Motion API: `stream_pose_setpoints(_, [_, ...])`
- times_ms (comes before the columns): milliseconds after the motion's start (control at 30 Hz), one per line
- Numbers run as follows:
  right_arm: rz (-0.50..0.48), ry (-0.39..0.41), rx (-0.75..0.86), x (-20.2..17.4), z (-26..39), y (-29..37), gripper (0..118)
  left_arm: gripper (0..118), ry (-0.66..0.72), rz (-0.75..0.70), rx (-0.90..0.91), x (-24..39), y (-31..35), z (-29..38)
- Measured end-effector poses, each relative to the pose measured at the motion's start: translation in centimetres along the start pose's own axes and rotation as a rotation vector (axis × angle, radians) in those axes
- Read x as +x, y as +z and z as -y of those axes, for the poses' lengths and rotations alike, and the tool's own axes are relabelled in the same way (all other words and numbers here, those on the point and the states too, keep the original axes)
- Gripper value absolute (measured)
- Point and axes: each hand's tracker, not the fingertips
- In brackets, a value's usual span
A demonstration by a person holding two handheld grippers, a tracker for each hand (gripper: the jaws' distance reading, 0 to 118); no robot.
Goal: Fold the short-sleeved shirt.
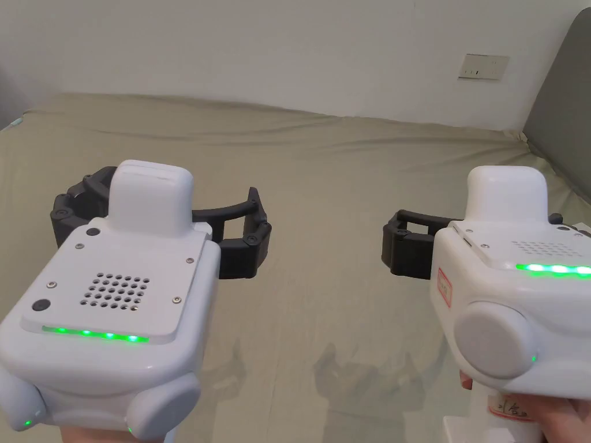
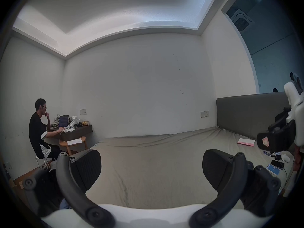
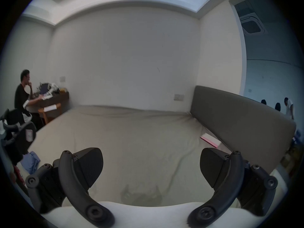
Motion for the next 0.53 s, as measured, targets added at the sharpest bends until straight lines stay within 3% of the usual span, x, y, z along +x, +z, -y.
stream_pose_setpoints(533, [-0.042,-0.025,0.043,-0.1,0.83,-0.11,118,118,-0.009,0.008,-0.006,0.78,0.05,0.1])
